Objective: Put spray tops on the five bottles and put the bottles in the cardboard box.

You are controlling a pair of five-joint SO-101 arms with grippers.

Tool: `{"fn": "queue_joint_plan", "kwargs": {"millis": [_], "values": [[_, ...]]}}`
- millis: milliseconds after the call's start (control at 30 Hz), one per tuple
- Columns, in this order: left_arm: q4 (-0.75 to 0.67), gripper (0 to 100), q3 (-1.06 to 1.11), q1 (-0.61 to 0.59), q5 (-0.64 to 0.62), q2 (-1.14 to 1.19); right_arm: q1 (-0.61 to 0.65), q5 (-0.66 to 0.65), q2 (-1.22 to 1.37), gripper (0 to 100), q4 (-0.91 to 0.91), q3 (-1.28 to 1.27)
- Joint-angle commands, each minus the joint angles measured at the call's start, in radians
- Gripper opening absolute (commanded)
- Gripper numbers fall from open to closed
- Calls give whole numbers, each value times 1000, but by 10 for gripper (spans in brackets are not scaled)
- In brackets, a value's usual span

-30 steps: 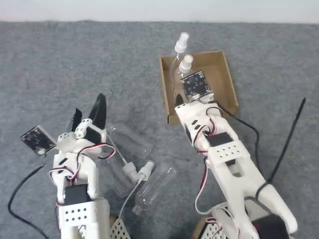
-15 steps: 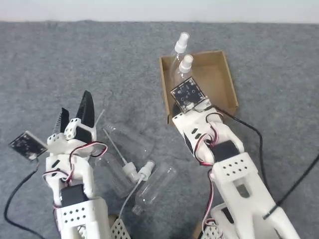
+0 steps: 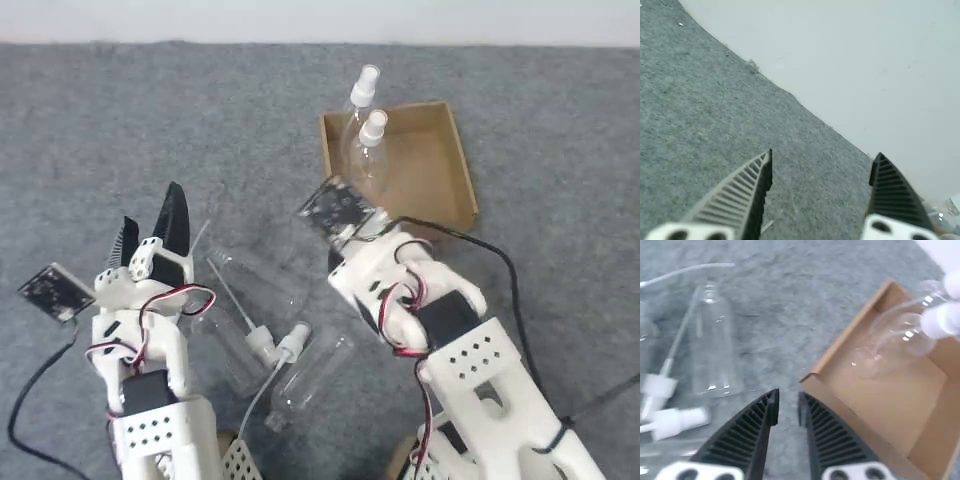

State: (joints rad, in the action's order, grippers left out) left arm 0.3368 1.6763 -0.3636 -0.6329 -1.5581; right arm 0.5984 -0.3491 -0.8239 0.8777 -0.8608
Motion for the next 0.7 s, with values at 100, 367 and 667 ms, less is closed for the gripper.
{"fn": "queue_joint_plan", "kwargs": {"millis": [100, 367, 667], "values": [[-32, 298, -12, -3, 9, -14, 87, -6, -48, 99, 111, 121], [-31, 298, -12, -3, 9, -14, 88, -6, -53, 130, 156, 124], [-31, 298, -12, -3, 9, -14, 104, -6, -58, 341, 255, 124]]}}
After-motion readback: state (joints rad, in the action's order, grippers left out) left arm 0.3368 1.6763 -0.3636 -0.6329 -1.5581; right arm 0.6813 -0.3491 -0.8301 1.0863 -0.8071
